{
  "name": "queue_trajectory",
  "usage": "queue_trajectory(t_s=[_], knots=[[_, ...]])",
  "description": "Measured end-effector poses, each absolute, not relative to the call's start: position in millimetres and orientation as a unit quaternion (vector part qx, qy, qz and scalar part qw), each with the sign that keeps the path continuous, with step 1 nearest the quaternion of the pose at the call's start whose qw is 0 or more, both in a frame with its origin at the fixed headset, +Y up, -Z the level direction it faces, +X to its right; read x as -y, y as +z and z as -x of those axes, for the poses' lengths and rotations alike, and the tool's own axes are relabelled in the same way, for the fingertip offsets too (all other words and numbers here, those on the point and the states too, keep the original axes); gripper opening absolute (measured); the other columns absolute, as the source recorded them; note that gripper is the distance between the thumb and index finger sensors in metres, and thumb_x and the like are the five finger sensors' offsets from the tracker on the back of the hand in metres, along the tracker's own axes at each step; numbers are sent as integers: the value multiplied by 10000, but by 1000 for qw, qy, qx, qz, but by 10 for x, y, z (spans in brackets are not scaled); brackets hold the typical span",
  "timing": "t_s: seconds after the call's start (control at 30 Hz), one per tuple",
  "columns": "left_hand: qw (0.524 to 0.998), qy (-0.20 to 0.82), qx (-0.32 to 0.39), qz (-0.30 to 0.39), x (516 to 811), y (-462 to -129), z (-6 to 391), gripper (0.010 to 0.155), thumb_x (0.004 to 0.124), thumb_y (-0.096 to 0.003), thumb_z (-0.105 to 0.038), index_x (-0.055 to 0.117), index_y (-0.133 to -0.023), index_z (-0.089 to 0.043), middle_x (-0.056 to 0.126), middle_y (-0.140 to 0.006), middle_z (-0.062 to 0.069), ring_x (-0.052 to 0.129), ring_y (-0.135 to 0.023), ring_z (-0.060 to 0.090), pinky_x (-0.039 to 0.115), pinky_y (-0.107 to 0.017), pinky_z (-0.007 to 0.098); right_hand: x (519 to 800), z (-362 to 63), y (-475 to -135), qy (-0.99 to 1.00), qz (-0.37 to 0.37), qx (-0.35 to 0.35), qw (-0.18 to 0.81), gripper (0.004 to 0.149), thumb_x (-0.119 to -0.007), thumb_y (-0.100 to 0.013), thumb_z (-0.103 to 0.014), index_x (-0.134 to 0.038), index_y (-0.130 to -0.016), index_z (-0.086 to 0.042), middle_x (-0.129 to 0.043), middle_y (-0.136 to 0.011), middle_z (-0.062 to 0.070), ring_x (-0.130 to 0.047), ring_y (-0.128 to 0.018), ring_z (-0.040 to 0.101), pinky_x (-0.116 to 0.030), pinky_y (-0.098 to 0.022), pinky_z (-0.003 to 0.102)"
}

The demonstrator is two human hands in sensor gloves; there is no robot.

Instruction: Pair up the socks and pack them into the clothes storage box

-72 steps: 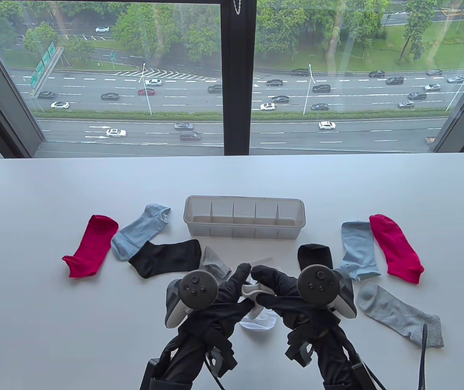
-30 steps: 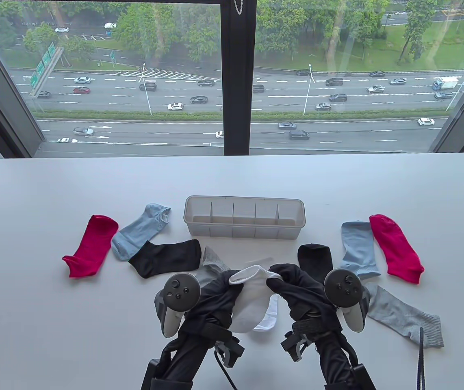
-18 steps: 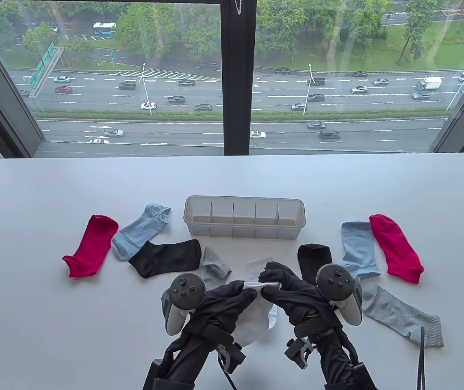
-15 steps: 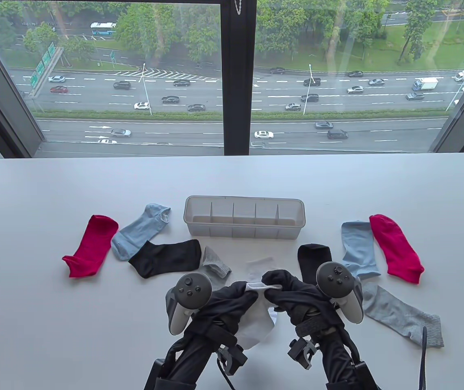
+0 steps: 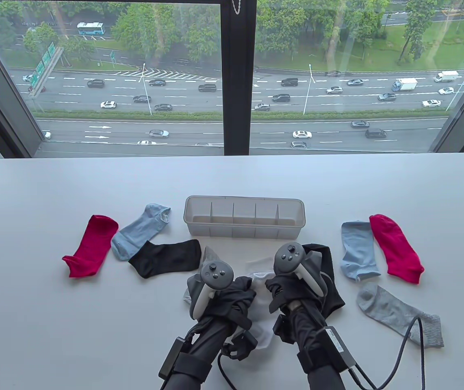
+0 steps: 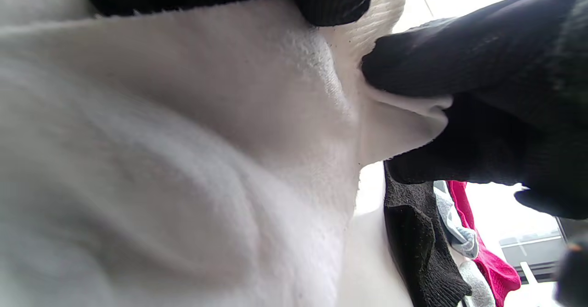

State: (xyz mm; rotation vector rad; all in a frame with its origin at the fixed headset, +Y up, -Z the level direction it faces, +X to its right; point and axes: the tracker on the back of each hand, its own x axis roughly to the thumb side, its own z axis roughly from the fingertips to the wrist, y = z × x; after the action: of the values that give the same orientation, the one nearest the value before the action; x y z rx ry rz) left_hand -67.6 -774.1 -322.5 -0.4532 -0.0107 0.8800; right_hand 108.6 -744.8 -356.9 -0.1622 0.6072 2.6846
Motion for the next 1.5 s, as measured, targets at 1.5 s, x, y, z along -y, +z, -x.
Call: queue_trajectory(t_s=[1.5], knots=[[765, 566, 247, 184, 7163, -2956, 734, 549, 634, -540, -415, 664, -1002, -118, 809, -957, 238, 866, -811, 467, 616, -648, 679, 6877, -1528, -2744, 894, -140, -12, 425, 428, -764, -536, -345, -629, -928, -243, -856, -826, 35, -741, -916, 410, -642, -692, 569]])
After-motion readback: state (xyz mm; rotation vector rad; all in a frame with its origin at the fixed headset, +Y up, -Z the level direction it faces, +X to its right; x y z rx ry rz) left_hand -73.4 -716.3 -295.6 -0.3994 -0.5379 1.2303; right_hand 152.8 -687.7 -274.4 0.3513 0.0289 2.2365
